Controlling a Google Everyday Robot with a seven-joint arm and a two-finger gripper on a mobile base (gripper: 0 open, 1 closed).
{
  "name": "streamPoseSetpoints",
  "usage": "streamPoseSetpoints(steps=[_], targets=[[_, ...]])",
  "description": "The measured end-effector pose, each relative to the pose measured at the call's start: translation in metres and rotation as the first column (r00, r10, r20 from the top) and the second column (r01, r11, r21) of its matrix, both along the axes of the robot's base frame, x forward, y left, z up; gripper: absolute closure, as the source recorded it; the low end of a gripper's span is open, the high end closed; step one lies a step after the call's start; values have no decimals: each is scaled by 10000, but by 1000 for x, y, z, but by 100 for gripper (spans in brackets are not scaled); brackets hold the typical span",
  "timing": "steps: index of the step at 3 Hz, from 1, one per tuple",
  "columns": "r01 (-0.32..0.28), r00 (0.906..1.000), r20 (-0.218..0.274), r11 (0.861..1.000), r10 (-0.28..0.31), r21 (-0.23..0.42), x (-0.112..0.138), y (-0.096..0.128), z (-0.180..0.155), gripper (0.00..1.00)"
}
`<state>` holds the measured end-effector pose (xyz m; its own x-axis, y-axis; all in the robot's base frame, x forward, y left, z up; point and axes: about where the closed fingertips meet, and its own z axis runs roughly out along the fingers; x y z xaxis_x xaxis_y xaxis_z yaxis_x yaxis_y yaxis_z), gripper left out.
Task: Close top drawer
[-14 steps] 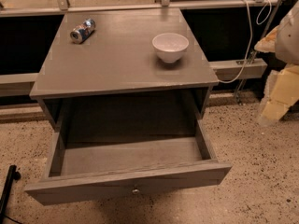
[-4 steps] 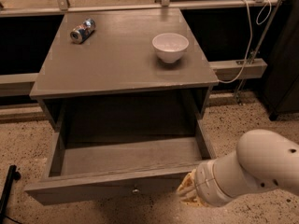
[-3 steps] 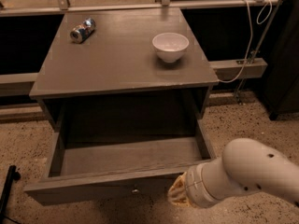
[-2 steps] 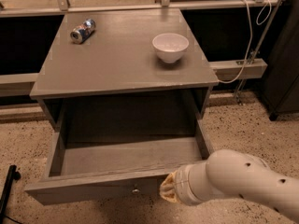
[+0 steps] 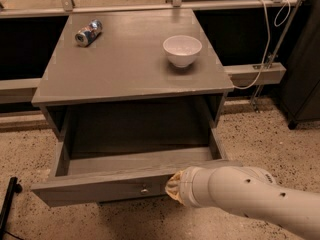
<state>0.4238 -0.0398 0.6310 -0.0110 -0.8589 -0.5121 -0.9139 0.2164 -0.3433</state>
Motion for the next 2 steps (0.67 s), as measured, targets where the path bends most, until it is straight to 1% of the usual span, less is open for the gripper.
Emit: streamPoseSetpoints(steps=[1, 2], targets=[[28, 10000, 61, 10000, -28, 86, 3, 0, -2, 100], [128, 9995, 296, 9990, -140, 427, 16, 0, -8, 100]])
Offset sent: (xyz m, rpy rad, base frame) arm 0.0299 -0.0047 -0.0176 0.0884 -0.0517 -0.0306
